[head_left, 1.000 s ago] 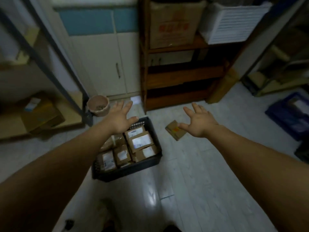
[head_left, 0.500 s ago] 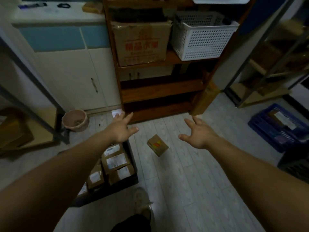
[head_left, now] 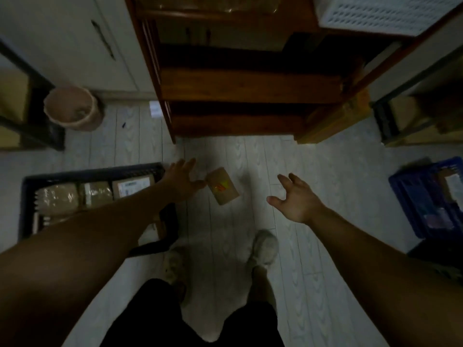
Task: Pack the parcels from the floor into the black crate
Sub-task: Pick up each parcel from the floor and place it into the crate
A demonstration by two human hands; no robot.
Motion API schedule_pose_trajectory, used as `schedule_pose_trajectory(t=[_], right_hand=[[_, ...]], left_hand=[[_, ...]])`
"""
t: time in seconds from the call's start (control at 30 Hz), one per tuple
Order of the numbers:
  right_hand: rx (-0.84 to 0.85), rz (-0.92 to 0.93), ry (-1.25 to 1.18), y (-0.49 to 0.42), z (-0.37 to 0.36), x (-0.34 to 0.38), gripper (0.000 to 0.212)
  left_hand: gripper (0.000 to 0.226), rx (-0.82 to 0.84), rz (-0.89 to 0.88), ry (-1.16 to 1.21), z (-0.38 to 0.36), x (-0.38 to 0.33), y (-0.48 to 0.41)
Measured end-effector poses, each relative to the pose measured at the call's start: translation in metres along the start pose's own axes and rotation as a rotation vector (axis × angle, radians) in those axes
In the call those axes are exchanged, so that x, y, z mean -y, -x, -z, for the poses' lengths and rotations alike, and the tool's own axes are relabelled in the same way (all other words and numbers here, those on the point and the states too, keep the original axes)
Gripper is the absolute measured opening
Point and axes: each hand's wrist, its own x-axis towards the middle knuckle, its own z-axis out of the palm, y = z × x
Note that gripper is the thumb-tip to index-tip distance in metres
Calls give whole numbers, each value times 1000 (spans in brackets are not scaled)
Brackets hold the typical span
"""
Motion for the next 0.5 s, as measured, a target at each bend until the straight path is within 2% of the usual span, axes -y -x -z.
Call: schedule_pose_trajectory(t=[0.13,0.33,0.5], right_hand=[[109,79,-11,-88,-28,-22,77],[246,199,62,-229,-112,-61,80],[318,203,81,-329,-193,-84,82]], left_hand=[[83,51,105,120,-50,12,-58],[77,-19,266,393,-148,18,-161],[72,-33,387,513,-236,36,-251]])
